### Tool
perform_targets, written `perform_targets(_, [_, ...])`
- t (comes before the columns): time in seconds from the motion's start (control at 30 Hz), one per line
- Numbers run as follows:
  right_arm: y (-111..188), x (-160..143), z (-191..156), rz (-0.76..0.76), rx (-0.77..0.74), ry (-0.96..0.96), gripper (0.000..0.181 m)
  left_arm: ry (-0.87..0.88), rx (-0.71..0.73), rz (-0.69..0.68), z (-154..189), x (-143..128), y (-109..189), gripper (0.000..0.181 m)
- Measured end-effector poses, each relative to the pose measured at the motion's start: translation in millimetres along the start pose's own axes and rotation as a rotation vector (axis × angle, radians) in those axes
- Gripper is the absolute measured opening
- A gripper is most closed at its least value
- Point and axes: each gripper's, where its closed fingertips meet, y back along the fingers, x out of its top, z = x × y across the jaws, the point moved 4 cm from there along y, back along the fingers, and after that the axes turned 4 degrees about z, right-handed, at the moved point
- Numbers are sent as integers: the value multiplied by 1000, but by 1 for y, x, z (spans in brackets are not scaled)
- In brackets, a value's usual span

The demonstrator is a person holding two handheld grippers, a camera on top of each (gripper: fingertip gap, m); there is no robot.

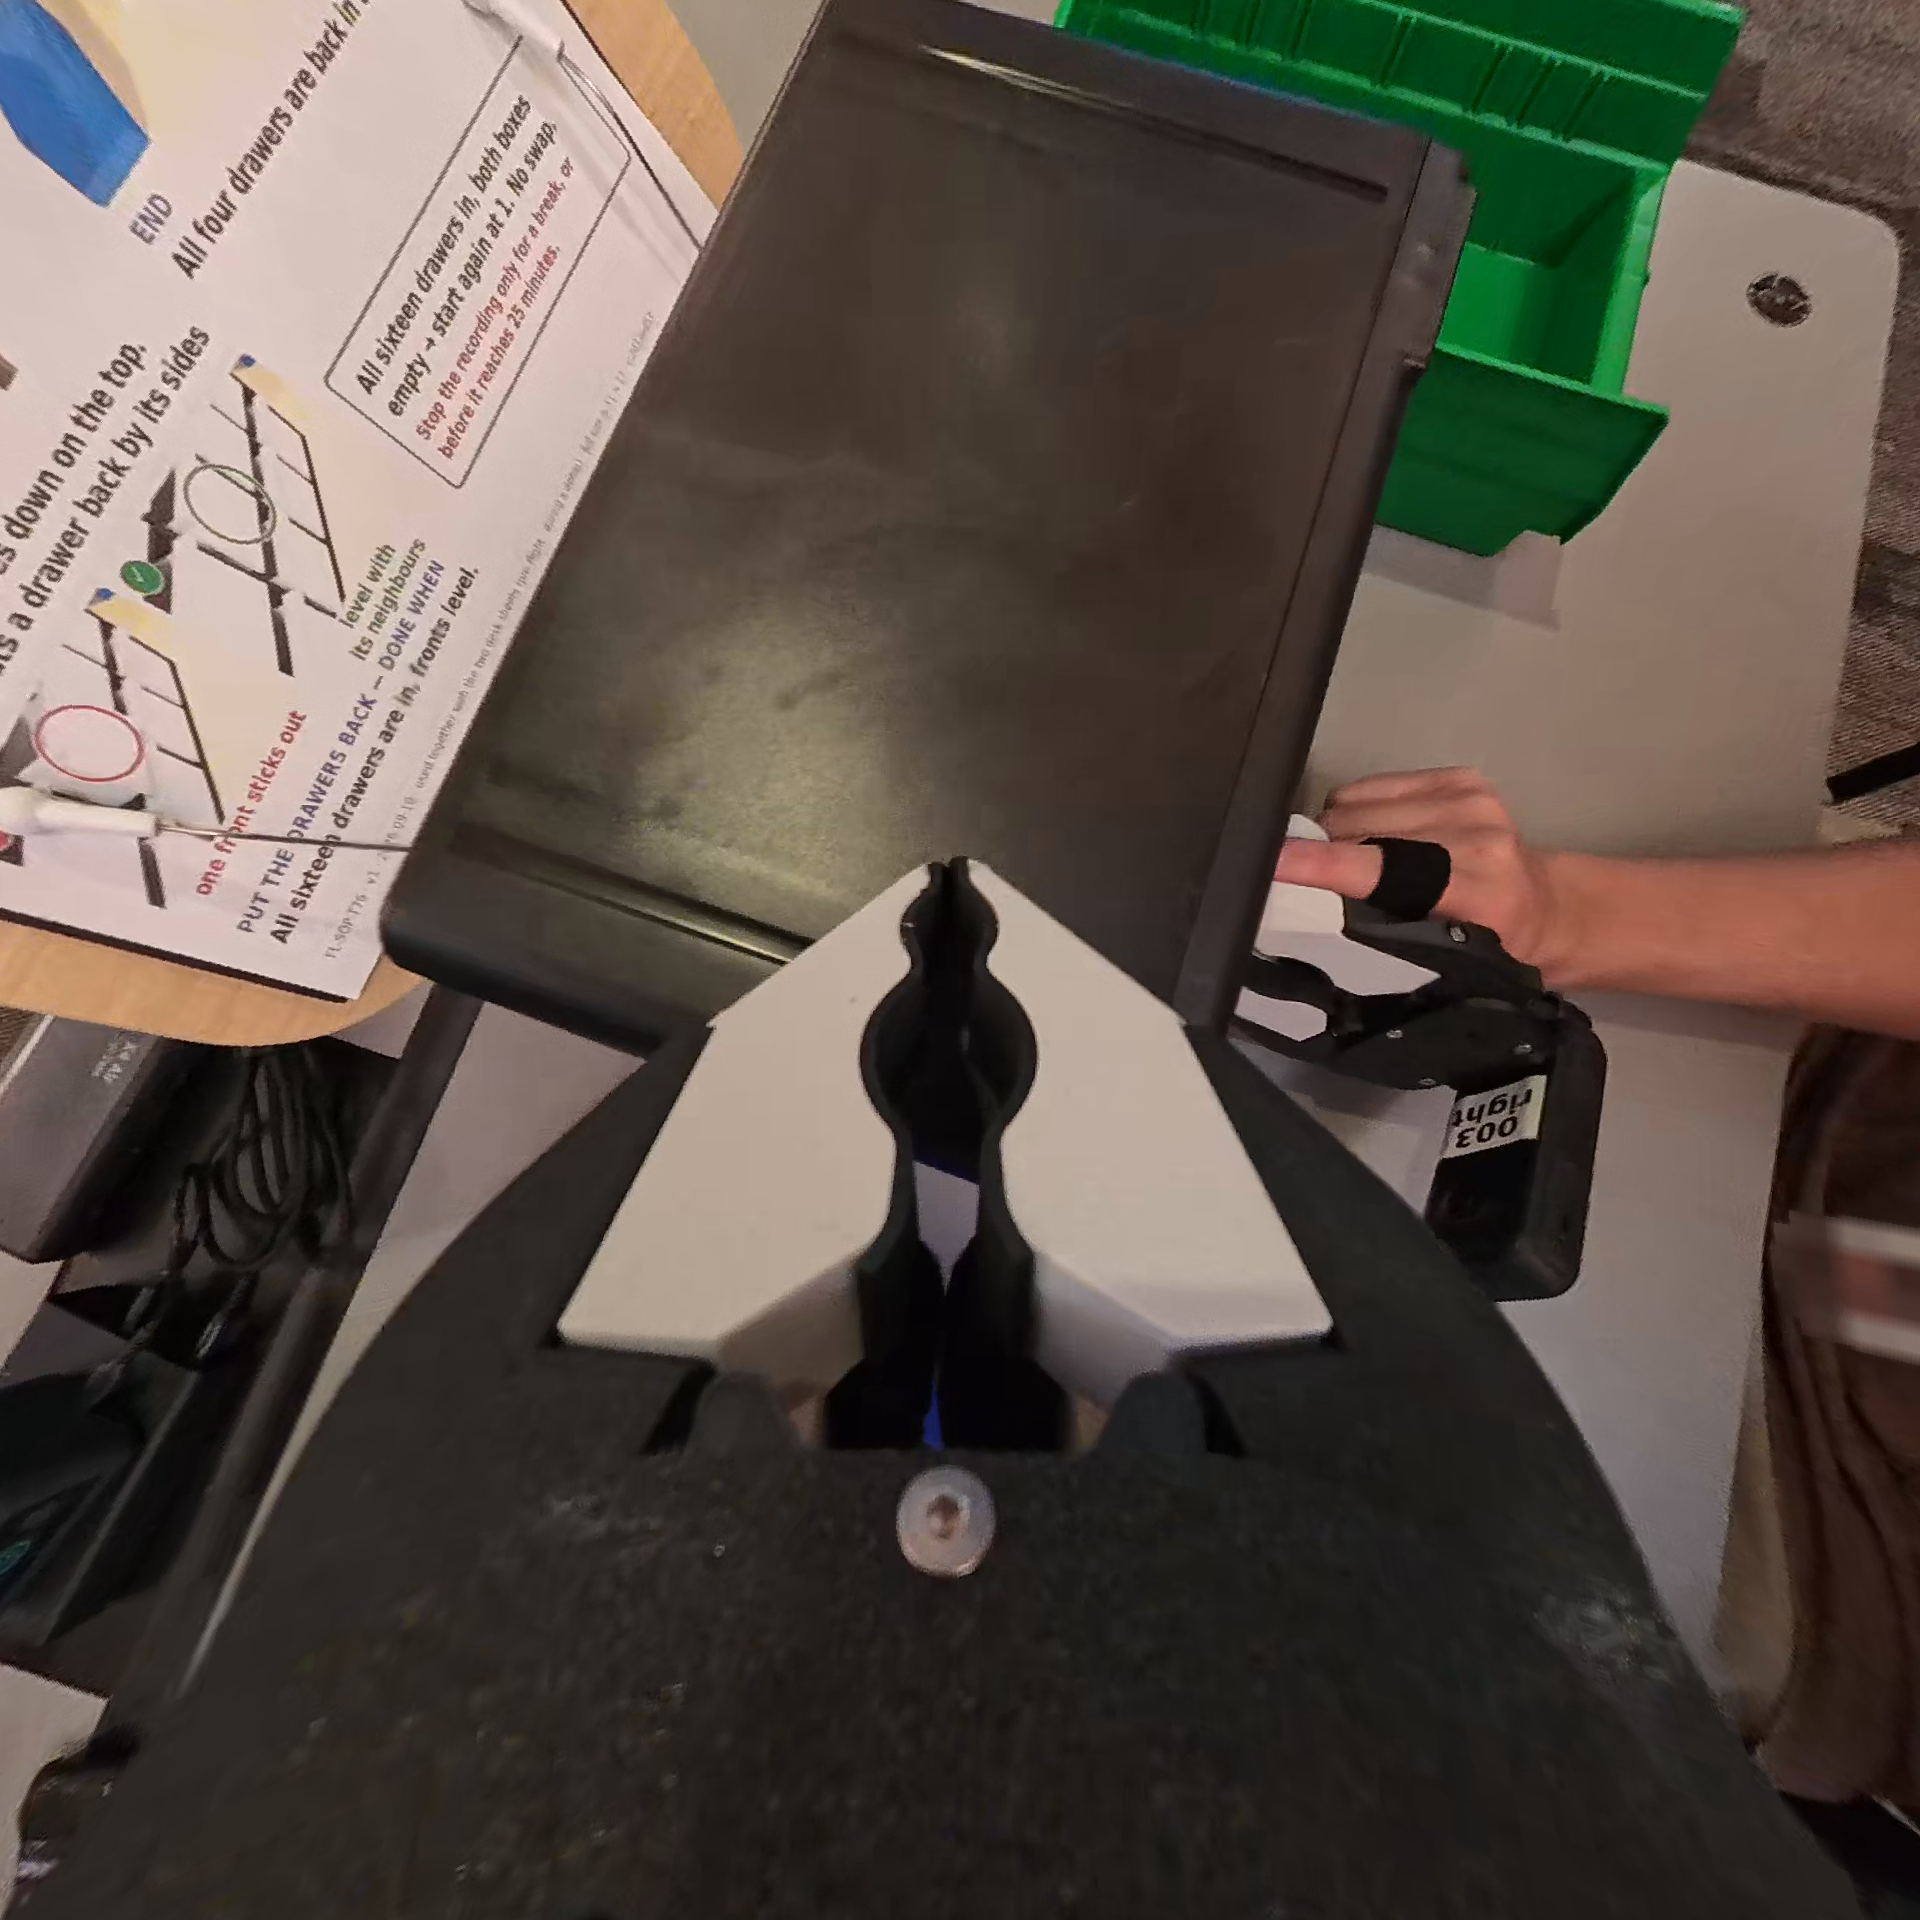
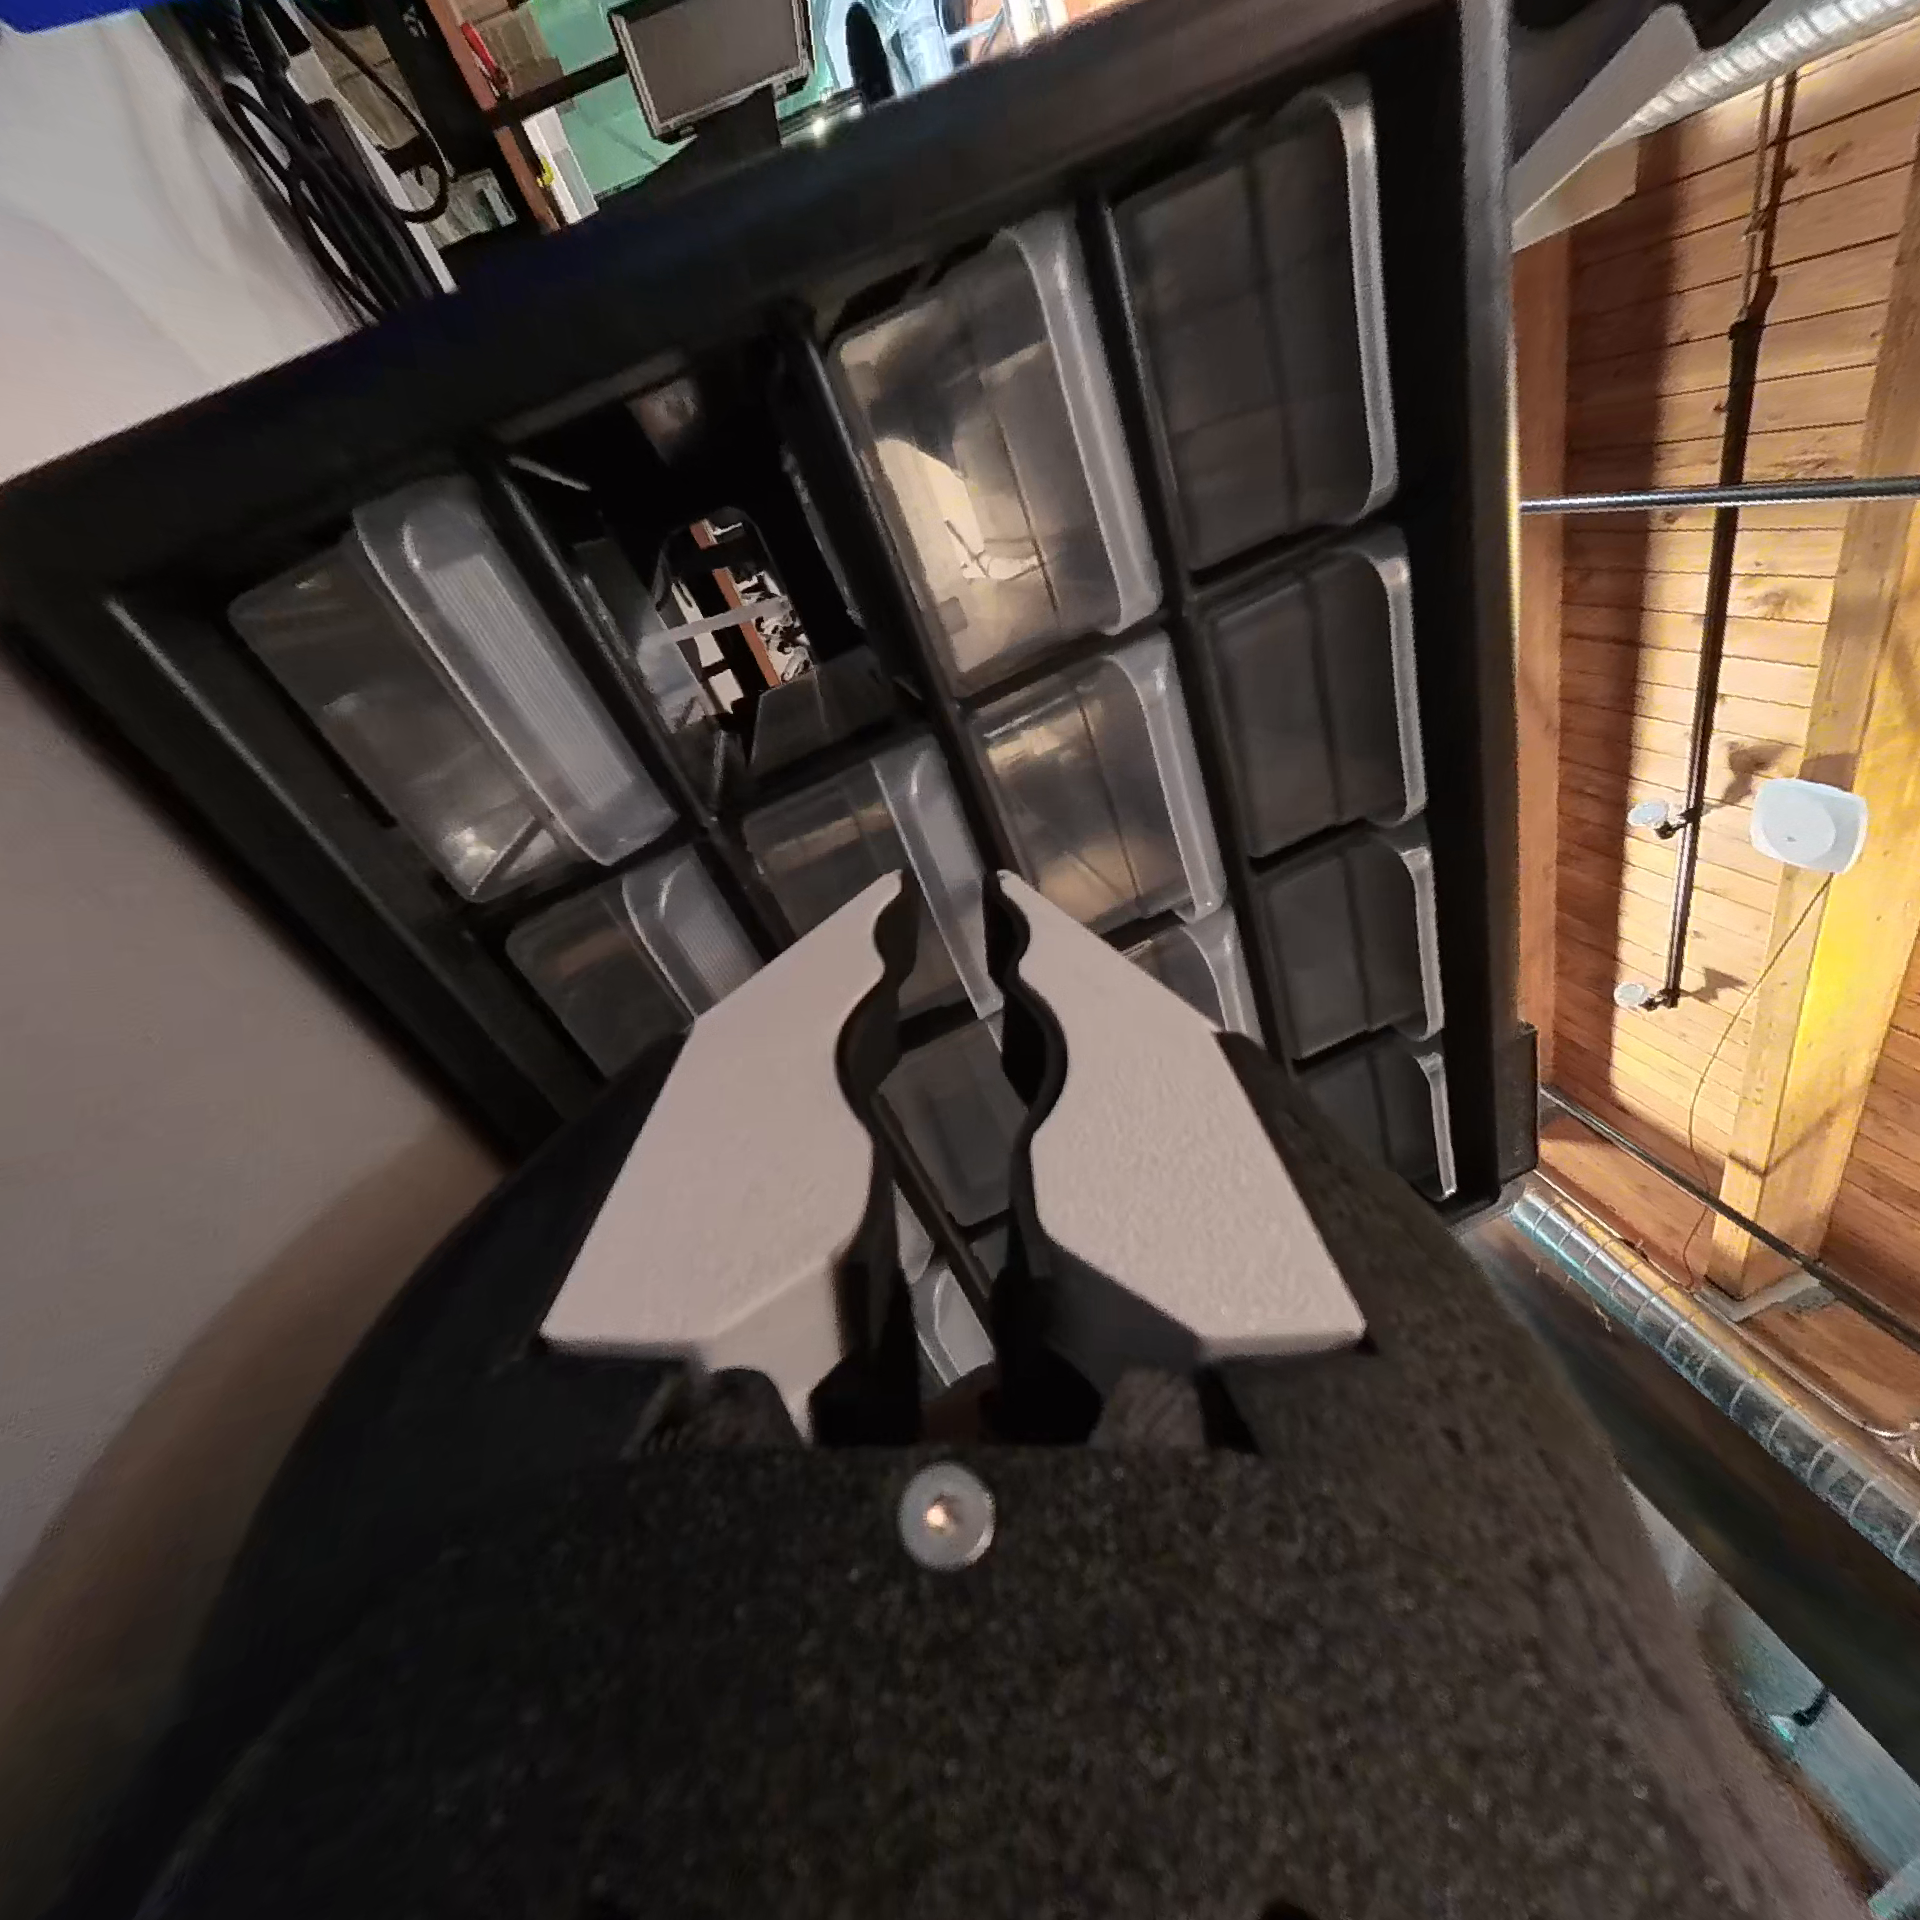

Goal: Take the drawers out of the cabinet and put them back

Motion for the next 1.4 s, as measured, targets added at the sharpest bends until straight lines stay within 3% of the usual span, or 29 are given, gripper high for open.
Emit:
perform_targets(0.4, [8,0,3,3,7,16,8,-2,32,-48,1,1,0,0])
perform_targets(0.97, [88,12,26,12,-2,68,6,-31,140,-141,5,4,-2,0])
perform_targets(1.4, [112,13,37,4,-27,68,4,-61,192,-208,7,6,-3,0])
